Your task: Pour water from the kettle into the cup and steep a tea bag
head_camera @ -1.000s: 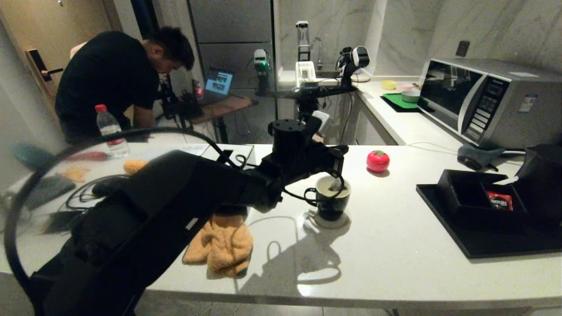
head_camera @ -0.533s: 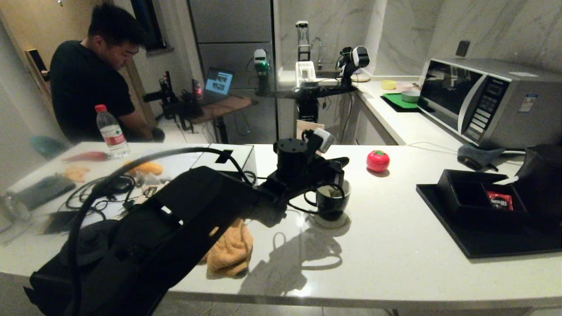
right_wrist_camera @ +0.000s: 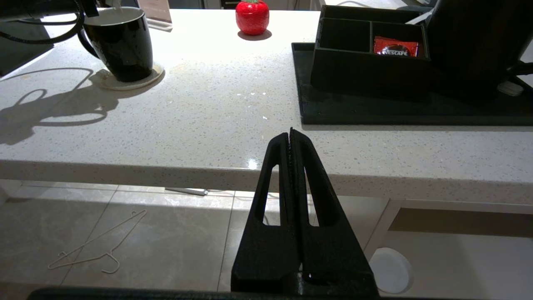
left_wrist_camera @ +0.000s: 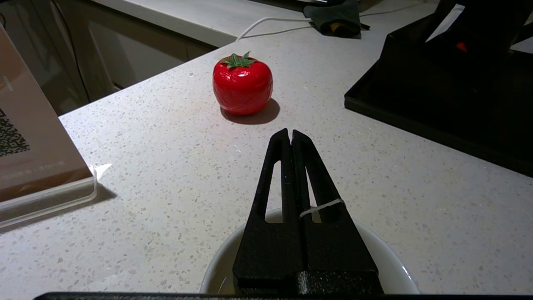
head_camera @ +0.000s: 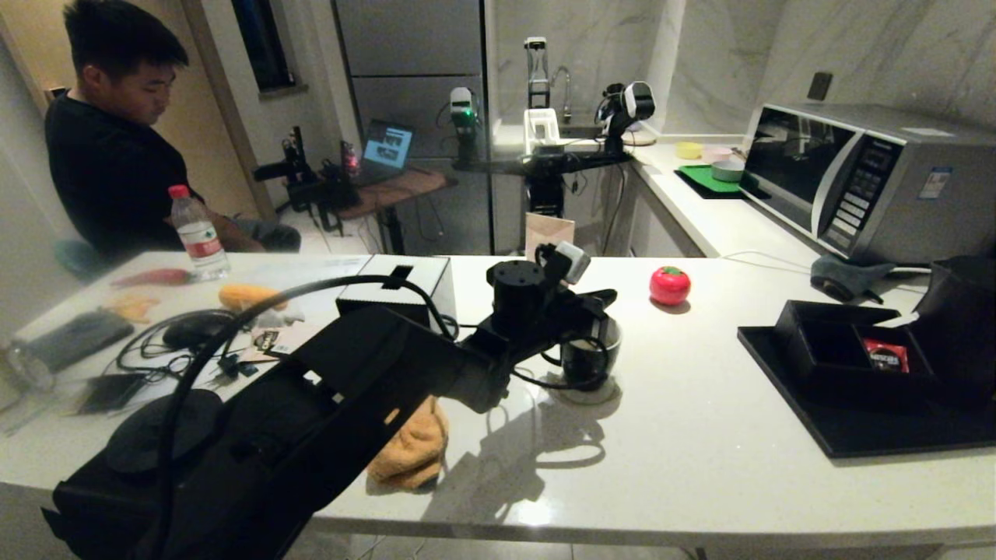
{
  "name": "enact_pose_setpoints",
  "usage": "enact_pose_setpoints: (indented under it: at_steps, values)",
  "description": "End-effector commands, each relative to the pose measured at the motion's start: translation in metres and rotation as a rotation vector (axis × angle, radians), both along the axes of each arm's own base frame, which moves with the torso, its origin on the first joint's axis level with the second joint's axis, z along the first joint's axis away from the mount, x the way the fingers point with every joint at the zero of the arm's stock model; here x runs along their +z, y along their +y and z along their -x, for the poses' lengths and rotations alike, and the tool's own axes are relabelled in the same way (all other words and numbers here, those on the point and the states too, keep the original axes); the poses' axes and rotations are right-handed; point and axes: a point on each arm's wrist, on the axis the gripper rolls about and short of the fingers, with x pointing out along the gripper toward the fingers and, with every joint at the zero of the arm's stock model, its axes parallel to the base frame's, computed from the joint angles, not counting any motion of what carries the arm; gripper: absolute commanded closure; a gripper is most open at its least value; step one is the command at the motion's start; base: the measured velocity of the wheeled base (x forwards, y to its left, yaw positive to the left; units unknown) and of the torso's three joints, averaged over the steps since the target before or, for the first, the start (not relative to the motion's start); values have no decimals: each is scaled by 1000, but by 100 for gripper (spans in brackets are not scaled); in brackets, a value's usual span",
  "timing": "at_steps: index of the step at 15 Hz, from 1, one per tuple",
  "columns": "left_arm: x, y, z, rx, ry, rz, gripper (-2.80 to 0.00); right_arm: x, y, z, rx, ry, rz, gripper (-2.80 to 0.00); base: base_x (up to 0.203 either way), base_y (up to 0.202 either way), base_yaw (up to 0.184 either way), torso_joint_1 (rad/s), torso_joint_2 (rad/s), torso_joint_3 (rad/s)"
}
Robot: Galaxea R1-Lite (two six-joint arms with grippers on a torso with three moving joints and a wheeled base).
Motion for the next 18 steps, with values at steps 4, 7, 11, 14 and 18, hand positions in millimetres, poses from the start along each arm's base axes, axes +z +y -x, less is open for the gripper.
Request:
enact_pose_setpoints:
  at_steps: [4, 7, 11, 14, 18]
  values:
    - [33, 3, 4, 1, -32, 27, 0, 0, 0, 0, 1, 0, 0, 0, 0, 0, 0, 0, 0, 0]
    - [64, 13, 6, 14, -48, 39, 0, 0, 0, 0, 1, 0, 0, 0, 0, 0, 0, 0, 0, 0]
    - [100, 24, 14, 26, -50, 38, 0, 0, 0, 0, 1, 0, 0, 0, 0, 0, 0, 0, 0, 0]
    - [105, 25, 16, 27, -55, 42, 0, 0, 0, 0, 1, 0, 0, 0, 0, 0, 0, 0, 0, 0]
    - [97, 24, 13, 28, -45, 35, 0, 0, 0, 0, 1, 0, 0, 0, 0, 0, 0, 0, 0, 0]
